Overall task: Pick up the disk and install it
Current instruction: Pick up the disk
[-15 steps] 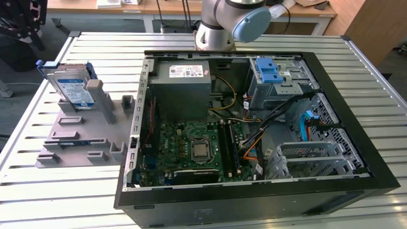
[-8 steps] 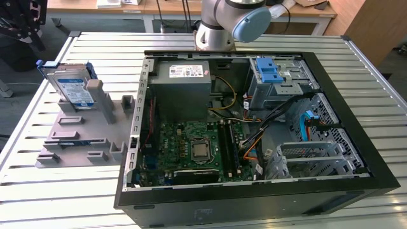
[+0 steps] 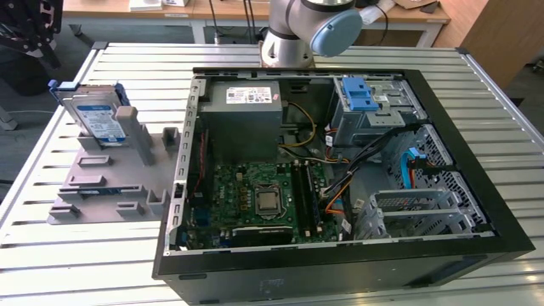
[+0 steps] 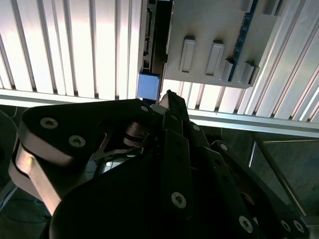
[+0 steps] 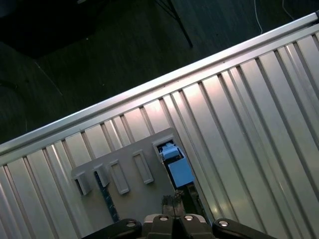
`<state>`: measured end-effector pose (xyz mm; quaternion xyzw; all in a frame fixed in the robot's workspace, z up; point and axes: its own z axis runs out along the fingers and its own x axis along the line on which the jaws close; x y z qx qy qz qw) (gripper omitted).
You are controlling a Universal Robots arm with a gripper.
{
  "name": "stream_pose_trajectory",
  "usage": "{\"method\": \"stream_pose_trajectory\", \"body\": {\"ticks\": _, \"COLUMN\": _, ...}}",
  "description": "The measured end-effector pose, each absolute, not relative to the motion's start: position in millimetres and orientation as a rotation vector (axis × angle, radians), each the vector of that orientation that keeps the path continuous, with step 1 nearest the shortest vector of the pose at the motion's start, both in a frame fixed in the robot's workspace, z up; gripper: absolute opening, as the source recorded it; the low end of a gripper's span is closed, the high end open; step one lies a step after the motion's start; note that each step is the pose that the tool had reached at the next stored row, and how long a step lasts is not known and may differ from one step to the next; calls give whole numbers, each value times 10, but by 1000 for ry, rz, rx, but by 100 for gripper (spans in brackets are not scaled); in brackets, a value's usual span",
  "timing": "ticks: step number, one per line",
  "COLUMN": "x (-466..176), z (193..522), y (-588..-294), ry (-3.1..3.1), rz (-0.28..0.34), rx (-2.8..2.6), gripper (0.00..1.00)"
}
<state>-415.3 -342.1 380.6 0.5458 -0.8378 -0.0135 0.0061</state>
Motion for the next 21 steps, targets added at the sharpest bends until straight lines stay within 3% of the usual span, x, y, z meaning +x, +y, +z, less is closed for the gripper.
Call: {"method": "stream_pose_trajectory", "body": {"ticks": 21, "x": -4153, "z": 3806, "y": -3421, "ry": -2611, "rz": -42, "rx": 1724, "gripper": 11}}
